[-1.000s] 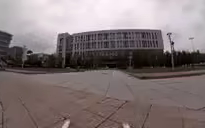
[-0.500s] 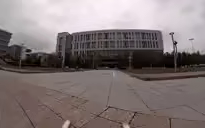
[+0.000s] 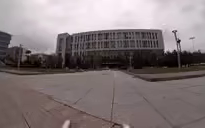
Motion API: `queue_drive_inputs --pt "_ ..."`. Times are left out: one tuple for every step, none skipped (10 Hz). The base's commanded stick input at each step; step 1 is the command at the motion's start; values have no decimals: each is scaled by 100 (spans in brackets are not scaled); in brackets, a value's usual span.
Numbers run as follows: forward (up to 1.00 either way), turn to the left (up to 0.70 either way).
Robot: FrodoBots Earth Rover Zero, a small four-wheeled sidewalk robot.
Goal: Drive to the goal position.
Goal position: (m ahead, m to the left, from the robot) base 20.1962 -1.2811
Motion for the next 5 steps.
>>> queue_drive_inputs --pt "100 -11" --pt "100 -10" --pt "100 0" --pt "100 0" --pt "100 0"
